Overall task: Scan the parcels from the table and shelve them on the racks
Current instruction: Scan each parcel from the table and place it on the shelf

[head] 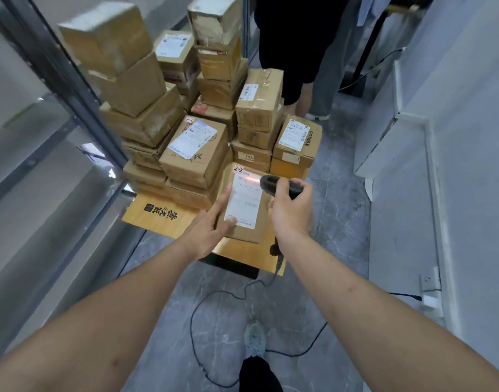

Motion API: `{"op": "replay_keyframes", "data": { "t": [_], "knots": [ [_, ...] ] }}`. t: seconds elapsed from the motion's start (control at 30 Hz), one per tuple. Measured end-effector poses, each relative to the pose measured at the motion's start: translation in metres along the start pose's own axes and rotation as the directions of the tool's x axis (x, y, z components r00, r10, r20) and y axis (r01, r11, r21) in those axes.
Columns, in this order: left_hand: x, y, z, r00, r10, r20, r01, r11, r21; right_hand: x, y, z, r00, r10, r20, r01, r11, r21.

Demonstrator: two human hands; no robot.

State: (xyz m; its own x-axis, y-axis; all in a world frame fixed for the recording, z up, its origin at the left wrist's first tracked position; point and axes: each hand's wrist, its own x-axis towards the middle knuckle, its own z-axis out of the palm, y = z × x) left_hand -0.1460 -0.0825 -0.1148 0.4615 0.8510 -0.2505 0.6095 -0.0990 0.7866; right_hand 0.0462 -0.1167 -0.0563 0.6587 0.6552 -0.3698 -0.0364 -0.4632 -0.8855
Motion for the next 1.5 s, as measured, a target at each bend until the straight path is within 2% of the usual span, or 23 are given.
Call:
{"op": "replay_keyframes", "data": {
  "t": [0.1,0.33,0.77,0.87,0.93,1.1,1.37,1.5],
  "knots": [
    [-0.039,-0.004,-0.011,0.997,0.034,-0.063,-0.036,0.999,-0.034,-0.04,-0.004,0.006,0.999,-0.024,0.033,0.023,0.999,0.024],
    [-0.126,-0.033,-0.056,0.981,-0.034,-0.192,0.035,0.999,0.0,-0.14,-0.013,0.03,0.986,-0.108,0.129,0.098,0.992,0.082],
    [-0.286,-0.078,-0.145,0.883,-0.061,-0.466,0.07,0.998,0.003,-0.307,-0.039,0.101,0.89,-0.25,0.381,0.234,0.968,0.09],
    [-0.321,-0.09,-0.164,0.835,-0.123,-0.536,0.144,0.99,-0.002,-0.335,-0.041,0.124,0.853,-0.281,0.439,0.266,0.959,0.096],
    [-0.341,-0.1,-0.175,0.797,-0.159,-0.582,0.191,0.982,-0.006,-0.35,-0.041,0.14,0.818,-0.334,0.469,0.34,0.937,0.076],
    [-0.389,-0.131,-0.201,0.707,-0.251,-0.661,0.242,0.964,-0.108,-0.375,-0.035,0.186,0.666,-0.458,0.588,0.558,0.83,0.014],
    [-0.457,-0.169,-0.247,0.488,-0.472,-0.734,0.348,0.877,-0.332,-0.416,-0.029,0.288,0.55,-0.336,0.764,0.579,0.813,-0.059],
    [-0.486,-0.185,-0.262,0.385,-0.549,-0.742,0.36,0.83,-0.426,-0.439,-0.027,0.334,0.454,-0.295,0.841,0.605,0.795,-0.048]
  ]
}}
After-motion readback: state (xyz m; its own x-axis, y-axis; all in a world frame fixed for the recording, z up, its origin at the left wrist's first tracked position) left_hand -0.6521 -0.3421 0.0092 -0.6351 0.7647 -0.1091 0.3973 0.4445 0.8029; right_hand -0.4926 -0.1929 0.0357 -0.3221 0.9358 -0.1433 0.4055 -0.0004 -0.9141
